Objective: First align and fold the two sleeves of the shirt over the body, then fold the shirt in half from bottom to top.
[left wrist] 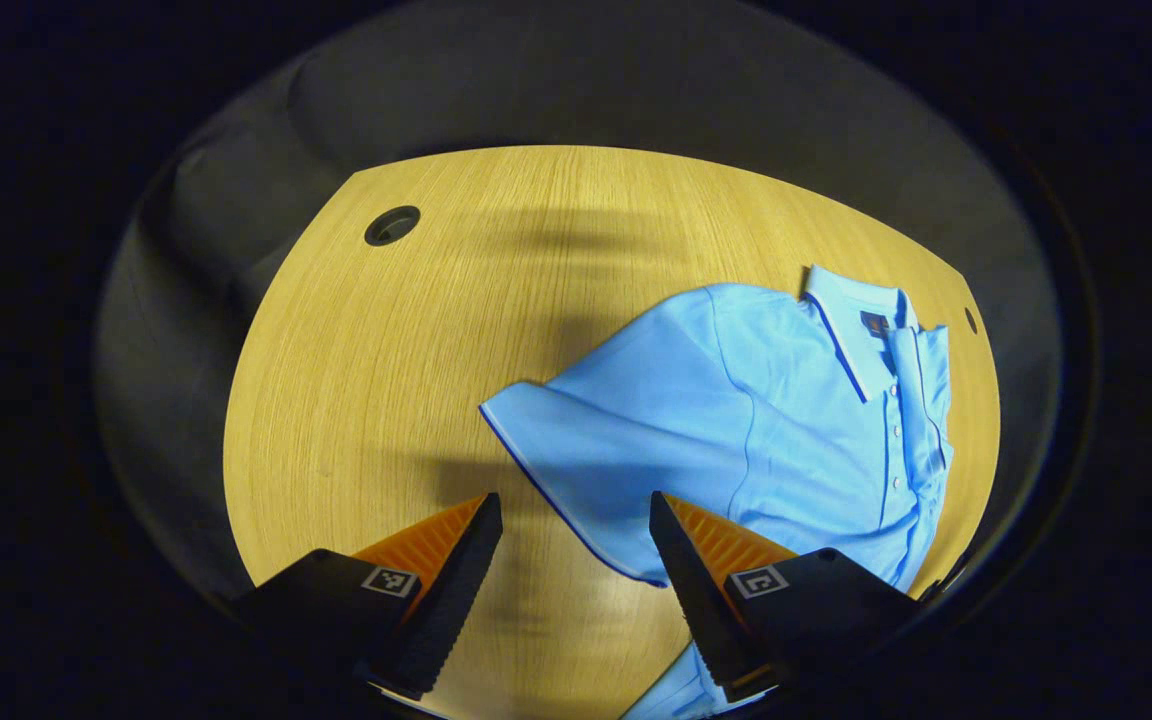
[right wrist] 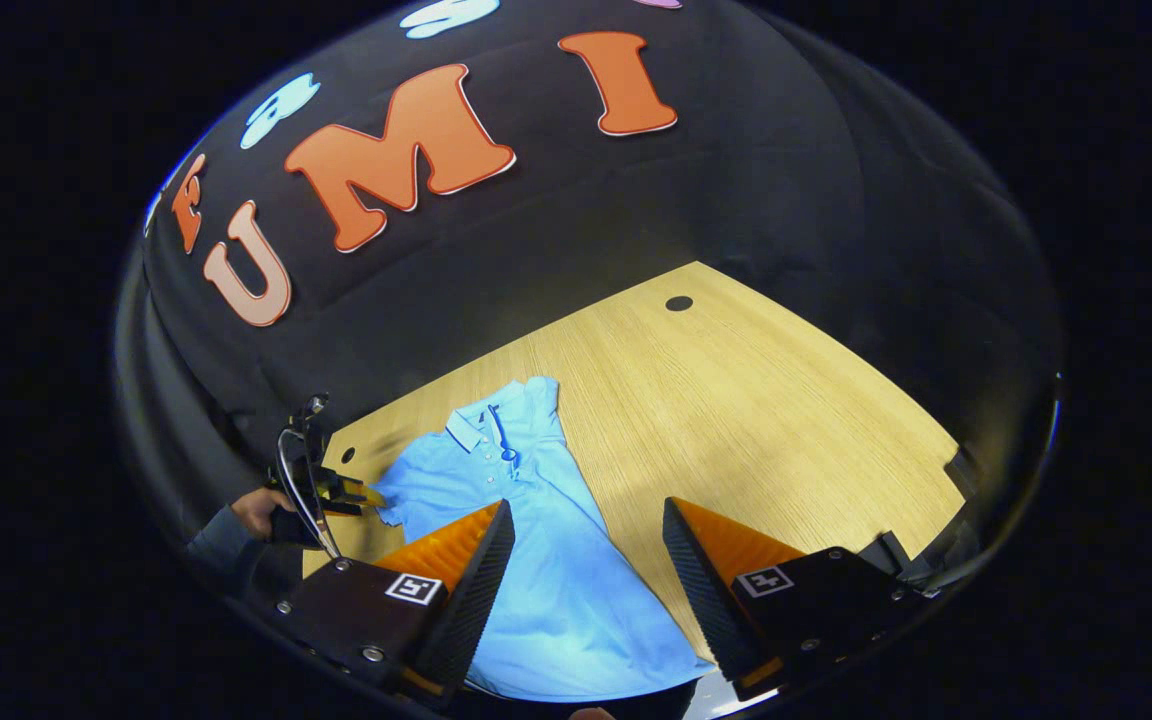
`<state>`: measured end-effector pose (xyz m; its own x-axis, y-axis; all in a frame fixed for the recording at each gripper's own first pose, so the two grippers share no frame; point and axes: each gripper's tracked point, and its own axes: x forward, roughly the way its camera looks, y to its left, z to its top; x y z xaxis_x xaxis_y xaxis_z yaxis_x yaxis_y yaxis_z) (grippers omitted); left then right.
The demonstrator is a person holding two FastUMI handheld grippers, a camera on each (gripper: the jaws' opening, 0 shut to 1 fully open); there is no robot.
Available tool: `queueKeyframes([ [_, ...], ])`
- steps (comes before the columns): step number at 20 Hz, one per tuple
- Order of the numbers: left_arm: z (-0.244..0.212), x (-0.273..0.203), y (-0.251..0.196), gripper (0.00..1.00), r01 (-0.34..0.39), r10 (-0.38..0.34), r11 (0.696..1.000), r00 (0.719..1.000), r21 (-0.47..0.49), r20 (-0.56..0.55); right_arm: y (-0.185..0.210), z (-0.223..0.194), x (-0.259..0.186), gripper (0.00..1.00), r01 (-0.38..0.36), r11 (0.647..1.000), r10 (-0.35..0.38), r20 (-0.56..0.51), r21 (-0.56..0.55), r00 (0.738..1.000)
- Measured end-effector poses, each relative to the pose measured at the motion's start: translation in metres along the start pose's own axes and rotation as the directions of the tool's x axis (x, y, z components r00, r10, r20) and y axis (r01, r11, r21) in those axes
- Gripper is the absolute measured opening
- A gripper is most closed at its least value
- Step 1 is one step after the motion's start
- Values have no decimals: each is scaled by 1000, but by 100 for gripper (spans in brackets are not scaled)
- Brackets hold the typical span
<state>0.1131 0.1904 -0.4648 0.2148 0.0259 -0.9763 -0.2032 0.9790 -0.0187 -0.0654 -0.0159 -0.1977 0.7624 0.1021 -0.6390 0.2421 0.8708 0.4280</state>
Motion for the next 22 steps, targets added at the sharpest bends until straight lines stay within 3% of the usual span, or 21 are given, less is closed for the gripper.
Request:
queueKeyframes([
  [3,-2,11,1,83,-29,28,999,999,-21,-31,0,-3,1,92,2,1000,-2,-16,-16,1000],
  [5,4,12,-5,82,-22,22,1000,1000,-22,-20,0,-5,3,92,2,1000,-2,-18,-24,1000],
  [6,6,14,-6,71,-13,13,1000,1000,-21,-5,-2,-9,5,92,3,1000,-4,-31,-20,1000],
  [9,17,15,-6,67,-5,7,999,999,-46,44,-6,-16,9,92,9,1000,-9,-36,5,999],
  [12,18,8,-11,12,32,-31,999,998,-27,47,-7,-20,10,92,2,1000,-2,-28,15,1000],
  [13,16,9,-20,7,72,-71,997,997,-18,39,-11,-24,10,92,9,1000,-8,-30,14,1000],
  [17,24,-8,-43,5,139,-139,990,986,13,86,-22,-31,7,92,25,999,-24,-36,38,999],
  [22,43,-42,-90,5,201,-218,972,962,118,163,-35,-36,3,92,49,997,-46,-35,67,998],
])
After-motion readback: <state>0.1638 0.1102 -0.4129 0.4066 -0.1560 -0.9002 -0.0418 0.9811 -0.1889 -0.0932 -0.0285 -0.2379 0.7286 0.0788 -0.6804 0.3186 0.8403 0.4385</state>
